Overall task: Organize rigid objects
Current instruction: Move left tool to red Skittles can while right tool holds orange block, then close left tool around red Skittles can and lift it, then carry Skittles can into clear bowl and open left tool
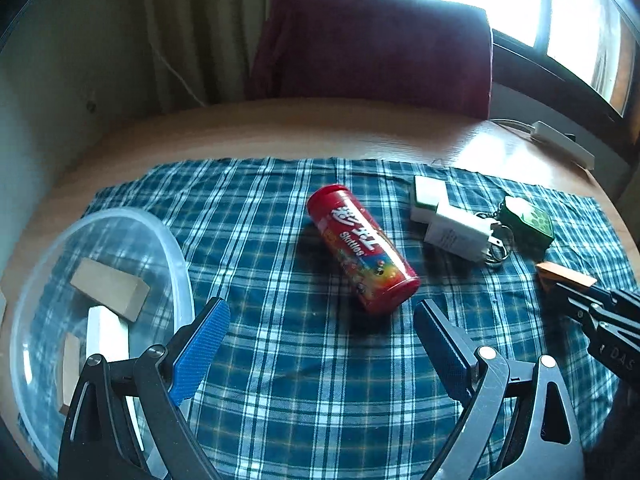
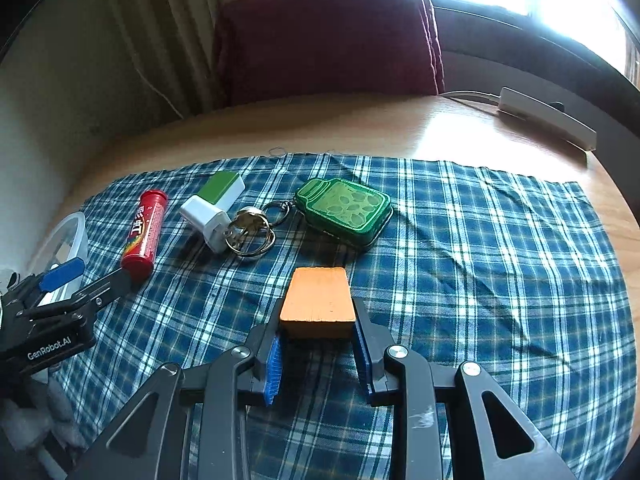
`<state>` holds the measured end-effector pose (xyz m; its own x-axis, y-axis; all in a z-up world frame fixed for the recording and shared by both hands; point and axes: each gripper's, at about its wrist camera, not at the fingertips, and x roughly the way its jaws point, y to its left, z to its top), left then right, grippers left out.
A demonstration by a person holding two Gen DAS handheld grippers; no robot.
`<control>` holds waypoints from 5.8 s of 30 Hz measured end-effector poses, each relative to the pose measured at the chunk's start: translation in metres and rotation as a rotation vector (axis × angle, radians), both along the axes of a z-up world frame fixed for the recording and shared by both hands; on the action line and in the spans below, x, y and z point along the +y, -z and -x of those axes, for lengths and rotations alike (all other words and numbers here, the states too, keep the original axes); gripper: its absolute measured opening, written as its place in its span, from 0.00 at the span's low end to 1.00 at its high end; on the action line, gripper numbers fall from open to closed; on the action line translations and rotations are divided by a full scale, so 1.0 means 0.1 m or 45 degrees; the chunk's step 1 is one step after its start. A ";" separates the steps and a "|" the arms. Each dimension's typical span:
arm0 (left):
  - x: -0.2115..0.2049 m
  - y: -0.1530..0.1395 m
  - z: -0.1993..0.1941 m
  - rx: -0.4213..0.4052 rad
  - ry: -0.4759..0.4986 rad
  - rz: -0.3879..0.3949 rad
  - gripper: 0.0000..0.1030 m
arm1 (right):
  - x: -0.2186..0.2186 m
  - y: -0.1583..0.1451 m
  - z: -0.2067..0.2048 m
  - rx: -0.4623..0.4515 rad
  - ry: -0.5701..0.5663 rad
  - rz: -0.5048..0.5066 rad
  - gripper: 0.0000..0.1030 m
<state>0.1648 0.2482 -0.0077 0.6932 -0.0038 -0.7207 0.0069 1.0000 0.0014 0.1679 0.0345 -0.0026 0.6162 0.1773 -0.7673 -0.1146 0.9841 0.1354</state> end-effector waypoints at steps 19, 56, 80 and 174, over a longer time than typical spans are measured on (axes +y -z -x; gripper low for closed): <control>-0.18 0.05 -0.31 0.102 0.111 -0.113 0.91 | 0.01 -0.01 0.00 0.009 0.011 -0.022 0.31; -0.69 -0.22 -1.42 0.267 0.780 -0.405 0.91 | 0.01 0.01 0.01 0.017 0.026 -0.035 0.31; -1.03 -0.04 -0.78 0.265 0.812 -0.298 0.66 | -0.01 0.00 0.00 0.014 0.031 -0.032 0.31; 0.69 -0.50 0.55 -0.287 -0.061 0.187 0.35 | 0.02 -0.01 0.16 -0.021 0.089 -0.002 0.31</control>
